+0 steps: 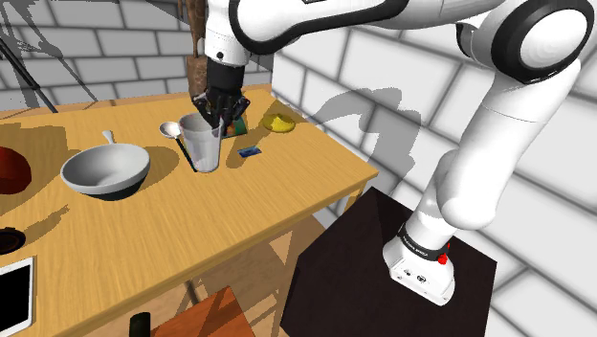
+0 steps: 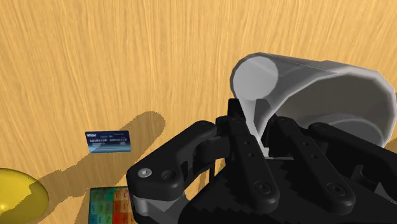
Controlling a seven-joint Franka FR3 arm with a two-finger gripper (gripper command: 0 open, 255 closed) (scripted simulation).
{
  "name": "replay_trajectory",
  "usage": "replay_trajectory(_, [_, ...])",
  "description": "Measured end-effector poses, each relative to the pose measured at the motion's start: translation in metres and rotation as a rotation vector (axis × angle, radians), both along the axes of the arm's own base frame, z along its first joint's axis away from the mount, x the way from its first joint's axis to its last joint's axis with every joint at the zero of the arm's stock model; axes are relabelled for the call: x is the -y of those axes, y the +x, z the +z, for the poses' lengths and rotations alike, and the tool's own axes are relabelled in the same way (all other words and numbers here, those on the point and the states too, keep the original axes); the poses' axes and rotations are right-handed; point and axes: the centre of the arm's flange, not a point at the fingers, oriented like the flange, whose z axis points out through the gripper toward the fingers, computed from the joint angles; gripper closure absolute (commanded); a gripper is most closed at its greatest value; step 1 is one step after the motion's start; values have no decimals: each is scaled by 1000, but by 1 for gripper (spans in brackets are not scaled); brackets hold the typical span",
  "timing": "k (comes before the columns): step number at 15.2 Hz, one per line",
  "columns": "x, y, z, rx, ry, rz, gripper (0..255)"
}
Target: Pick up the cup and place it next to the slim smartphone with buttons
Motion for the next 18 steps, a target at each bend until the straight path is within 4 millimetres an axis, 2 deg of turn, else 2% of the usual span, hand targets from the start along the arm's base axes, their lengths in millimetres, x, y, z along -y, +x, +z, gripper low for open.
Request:
replay_trajectory(12, [-153, -18, -29, 0, 0, 0, 255])
replay_trajectory(18, [-231, -29, -52, 0, 1, 0, 255])
